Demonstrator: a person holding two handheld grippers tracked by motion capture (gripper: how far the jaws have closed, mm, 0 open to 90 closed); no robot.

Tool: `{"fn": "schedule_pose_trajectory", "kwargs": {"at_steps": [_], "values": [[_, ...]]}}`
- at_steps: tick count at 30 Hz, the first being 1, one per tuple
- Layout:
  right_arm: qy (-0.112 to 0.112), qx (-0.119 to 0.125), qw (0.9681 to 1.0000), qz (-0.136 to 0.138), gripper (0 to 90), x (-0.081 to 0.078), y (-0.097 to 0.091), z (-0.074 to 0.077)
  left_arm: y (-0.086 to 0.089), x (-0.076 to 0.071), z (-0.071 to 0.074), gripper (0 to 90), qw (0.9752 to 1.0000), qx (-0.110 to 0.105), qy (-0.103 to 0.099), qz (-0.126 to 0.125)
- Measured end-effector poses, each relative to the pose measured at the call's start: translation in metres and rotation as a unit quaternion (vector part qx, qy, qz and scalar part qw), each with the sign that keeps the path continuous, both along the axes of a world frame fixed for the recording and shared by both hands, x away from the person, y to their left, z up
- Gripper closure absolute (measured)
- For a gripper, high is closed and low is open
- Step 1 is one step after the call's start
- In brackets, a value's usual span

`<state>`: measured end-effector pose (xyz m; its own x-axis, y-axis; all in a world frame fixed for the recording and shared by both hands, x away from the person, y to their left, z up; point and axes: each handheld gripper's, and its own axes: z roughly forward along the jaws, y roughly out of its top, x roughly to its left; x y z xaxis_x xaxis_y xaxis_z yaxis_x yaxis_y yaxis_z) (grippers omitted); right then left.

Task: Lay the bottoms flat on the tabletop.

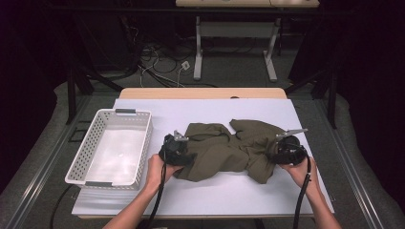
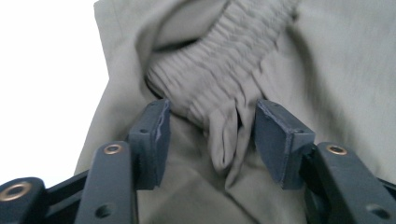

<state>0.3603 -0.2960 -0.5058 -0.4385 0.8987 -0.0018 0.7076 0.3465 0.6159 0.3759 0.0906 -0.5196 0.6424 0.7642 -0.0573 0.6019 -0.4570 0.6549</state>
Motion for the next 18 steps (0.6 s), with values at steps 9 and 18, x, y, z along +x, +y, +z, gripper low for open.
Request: {"fn": "schedule_pose_trajectory", "kwargs": {"at_steps": [9, 18], "values": [[-0.060, 0.037, 0.9970, -0.034, 47.7, 0.010, -0.009, 0.031, 0.004, 0.011, 0.003, 46.2, 0.9996, -0.021, 0.008, 0.018], [-0.010, 0.039, 0.9966, -0.073, 48.9, 0.055, -0.004, -0.009, -0.003, 0.018, -0.018, 50.2, 0.9992, -0.004, 0.035, 0.017]]}}
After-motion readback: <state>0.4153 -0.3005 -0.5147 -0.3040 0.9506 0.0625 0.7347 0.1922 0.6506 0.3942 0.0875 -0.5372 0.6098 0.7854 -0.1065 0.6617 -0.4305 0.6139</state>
